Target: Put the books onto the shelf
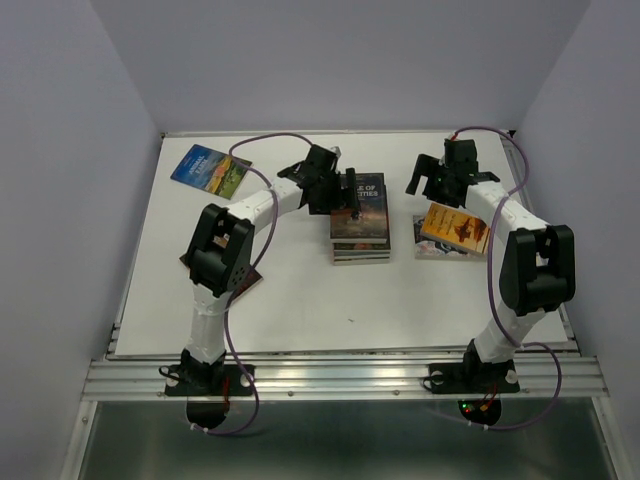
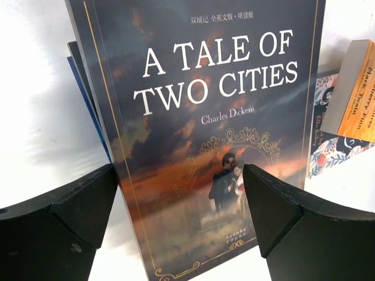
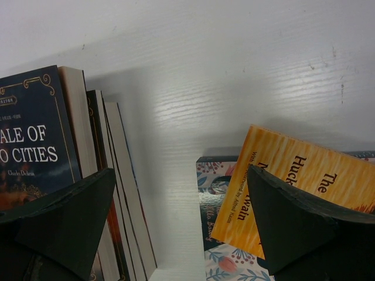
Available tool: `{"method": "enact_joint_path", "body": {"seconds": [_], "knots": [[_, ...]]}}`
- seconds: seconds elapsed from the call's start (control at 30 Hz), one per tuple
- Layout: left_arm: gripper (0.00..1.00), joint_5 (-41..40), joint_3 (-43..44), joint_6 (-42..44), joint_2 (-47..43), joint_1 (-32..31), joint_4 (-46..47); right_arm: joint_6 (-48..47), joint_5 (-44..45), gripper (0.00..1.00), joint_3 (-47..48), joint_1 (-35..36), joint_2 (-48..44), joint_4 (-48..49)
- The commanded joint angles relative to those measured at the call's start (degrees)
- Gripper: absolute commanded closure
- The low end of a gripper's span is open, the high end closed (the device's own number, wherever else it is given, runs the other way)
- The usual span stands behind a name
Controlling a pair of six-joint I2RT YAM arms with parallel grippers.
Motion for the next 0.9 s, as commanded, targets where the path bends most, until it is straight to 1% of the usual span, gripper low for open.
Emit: {"method": "enact_joint_path", "body": {"seconds": [0.0, 0.27, 0.43, 0.6, 0.7, 0.87], "knots": [[0.01, 0.17, -0.39, -0.79, -6.30, -1.70, 0.98, -0.12, -1.18, 0.00, 1.09, -0.35, -0.45, 0.32], [0.01, -2.99, 0.84, 0.18, -7.09, -3.46, -2.00, -0.03, -1.01, 0.00, 0.83, -0.35, -0.54, 0.41], [0.01, -4.84, 0.84, -0.08, -5.25, -3.37, -3.85, -0.38, -1.45, 0.00, 0.56, -0.35, -0.97, 0.23], [0.01, -6.51, 2.77, -0.26, -4.98, -2.84, -5.34, -1.44, -3.56, 0.00, 0.65, -0.35, -0.80, 0.06], [0.01, -7.30, 3.91, -0.70, -6.03, -1.97, -5.35, -3.54, 0.03, 0.00, 1.61, 1.58, -0.19, -0.99], [0.01, -7.74, 6.55, -0.35, -6.56, 0.58, -5.17, -5.21, 4.34, 0.00, 2.23, 2.29, 2.18, -2.84]]}}
